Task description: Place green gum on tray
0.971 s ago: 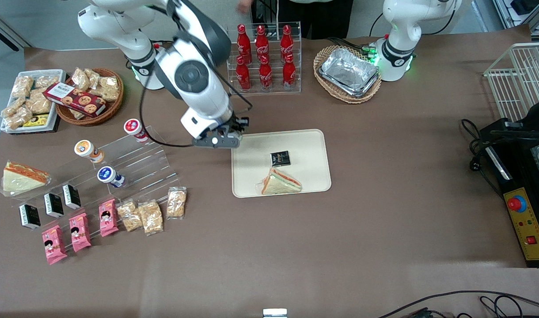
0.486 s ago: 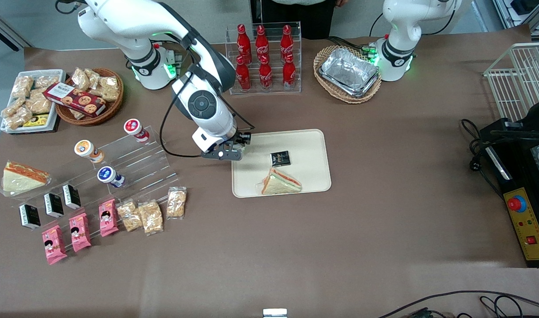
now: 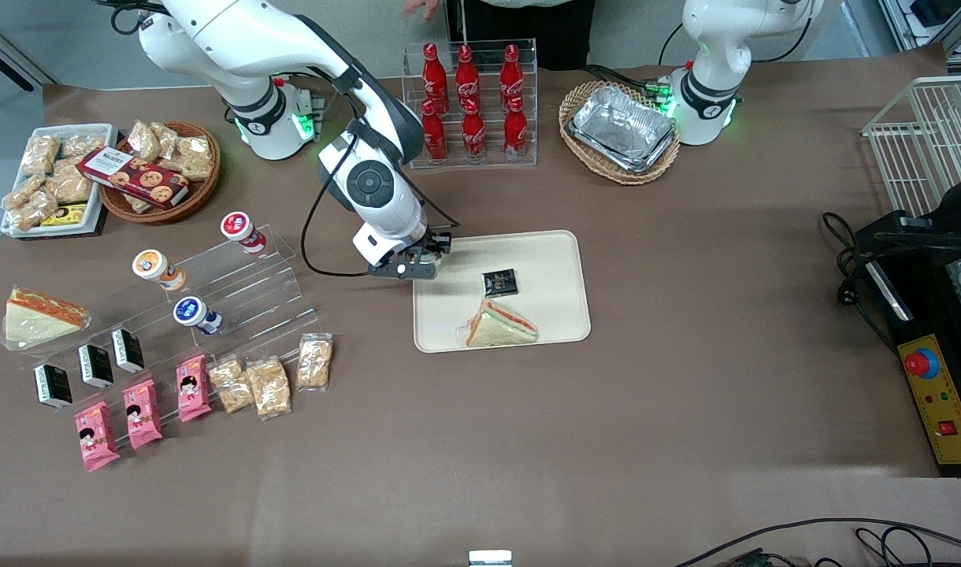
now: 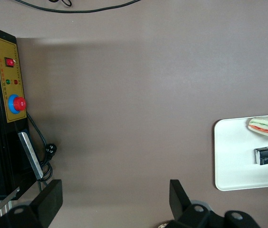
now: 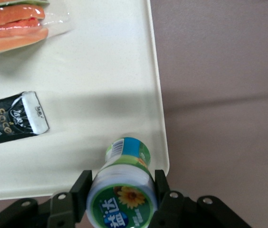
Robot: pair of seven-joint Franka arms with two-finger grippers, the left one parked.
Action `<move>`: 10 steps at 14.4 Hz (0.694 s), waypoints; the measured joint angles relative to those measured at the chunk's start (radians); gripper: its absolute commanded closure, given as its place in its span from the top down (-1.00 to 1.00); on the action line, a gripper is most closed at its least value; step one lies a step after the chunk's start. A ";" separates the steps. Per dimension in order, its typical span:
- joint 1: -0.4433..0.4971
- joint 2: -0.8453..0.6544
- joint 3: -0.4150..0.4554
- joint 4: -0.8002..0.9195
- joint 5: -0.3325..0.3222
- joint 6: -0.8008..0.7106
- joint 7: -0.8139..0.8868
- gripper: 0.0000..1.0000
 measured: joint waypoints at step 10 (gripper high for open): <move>0.009 0.056 0.000 -0.032 0.000 0.108 0.001 -1.00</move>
